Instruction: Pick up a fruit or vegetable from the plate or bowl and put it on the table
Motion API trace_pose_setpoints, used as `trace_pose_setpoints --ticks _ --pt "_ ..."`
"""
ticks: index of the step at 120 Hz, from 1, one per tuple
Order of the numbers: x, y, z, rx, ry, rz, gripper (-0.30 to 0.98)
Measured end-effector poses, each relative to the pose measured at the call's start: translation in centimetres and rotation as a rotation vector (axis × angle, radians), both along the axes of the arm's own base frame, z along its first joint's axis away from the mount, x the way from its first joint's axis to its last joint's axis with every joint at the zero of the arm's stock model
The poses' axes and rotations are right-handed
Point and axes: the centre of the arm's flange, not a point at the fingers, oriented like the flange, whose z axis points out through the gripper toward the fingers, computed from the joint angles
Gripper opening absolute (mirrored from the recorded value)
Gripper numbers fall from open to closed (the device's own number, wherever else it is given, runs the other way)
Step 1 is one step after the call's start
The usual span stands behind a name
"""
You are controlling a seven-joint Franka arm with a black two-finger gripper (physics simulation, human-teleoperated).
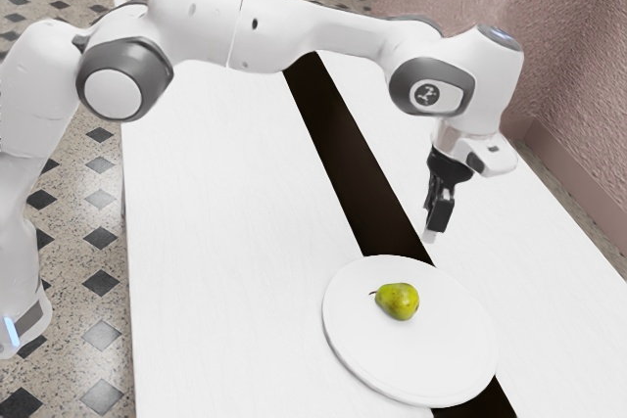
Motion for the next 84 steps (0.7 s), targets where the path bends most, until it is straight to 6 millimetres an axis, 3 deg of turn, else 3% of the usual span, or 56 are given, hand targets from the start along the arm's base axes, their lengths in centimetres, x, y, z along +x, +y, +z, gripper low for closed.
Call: trace_pose_setpoints --ticks 13,39,68,84 --pt "0.5 -2.7 -2.1 -0.024 -0.009 -0.081 0.69" --pt "0.9 -4.3 -7.1 -0.013 0.027 -0.228 0.69" --pt "0.3 -7.0 -7.2 -0.015 0.006 -0.383 0.69" --pt "0.1 -8.7 -8.4 -0.015 0.014 -0.454 0.69"
